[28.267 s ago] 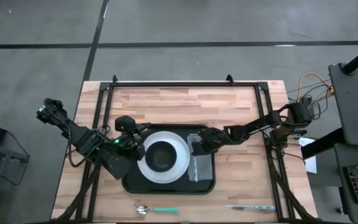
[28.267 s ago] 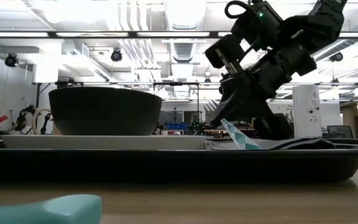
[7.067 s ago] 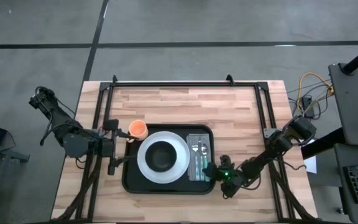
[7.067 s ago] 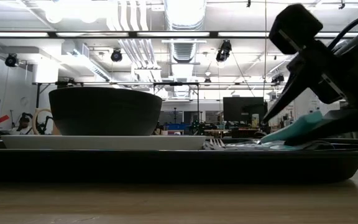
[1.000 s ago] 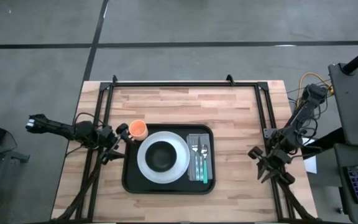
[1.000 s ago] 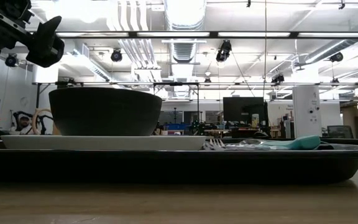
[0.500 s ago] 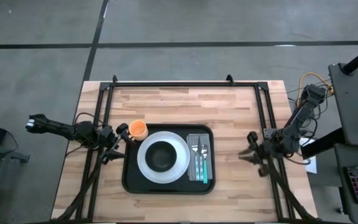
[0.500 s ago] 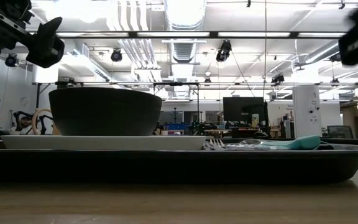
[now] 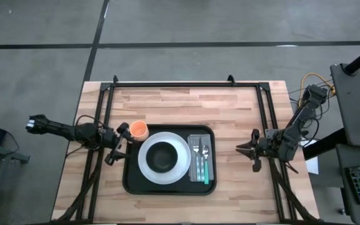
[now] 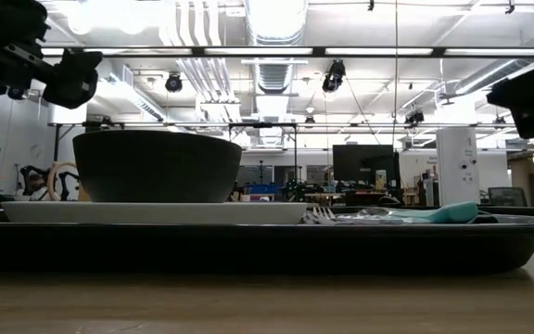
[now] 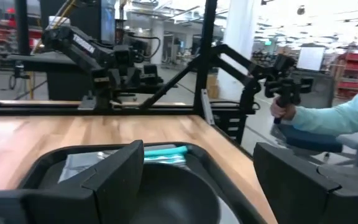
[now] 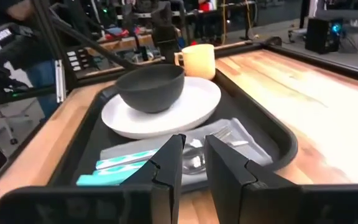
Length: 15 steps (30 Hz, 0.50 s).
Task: Set up tray
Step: Adjust the light orange mug on the black serving tray
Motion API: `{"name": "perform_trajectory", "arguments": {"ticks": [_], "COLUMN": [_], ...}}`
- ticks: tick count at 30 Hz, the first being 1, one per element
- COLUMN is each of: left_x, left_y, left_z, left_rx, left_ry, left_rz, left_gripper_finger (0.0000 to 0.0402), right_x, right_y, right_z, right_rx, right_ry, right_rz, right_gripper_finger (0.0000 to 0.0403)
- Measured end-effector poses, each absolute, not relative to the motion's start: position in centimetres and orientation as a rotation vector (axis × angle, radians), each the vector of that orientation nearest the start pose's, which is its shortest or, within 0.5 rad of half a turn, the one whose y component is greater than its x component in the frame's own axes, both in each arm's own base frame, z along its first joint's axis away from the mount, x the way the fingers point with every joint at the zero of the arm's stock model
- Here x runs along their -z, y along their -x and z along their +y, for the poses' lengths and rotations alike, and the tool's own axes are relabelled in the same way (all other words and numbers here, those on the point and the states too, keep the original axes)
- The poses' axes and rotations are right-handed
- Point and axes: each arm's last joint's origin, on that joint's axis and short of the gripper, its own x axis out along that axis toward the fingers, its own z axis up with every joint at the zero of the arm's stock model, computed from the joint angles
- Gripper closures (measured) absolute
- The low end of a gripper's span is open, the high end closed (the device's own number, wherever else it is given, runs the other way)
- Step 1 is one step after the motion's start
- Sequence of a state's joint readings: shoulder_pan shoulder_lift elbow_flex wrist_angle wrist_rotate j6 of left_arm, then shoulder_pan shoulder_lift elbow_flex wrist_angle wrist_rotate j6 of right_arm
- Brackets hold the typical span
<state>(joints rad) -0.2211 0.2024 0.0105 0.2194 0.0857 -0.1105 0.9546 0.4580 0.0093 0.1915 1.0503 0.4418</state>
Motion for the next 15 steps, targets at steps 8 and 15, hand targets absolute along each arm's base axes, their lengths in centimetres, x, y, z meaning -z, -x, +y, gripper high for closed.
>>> {"name": "perform_trajectory", "arguments": {"ticks": [8, 15], "left_x": [-16.3, -15.4], "left_y": [-10.7, -10.7], "left_z": [-2.6, -2.0], "left_rx": [0.270, 0.080], "left_ry": [0.108, 0.145], "left_rz": [0.075, 0.159], "left_gripper_finger": [0.0121, 0.0121], "right_x": [-13.9, -13.2], "right_y": [-8.2, -7.9], "right_z": [6.9, 6.4], "right_rx": [0.254, 0.380], "right_ry": [-0.230, -0.233], "right_rz": [0.116, 0.089], "right_gripper_finger": [0.0344, 0.0344]}}
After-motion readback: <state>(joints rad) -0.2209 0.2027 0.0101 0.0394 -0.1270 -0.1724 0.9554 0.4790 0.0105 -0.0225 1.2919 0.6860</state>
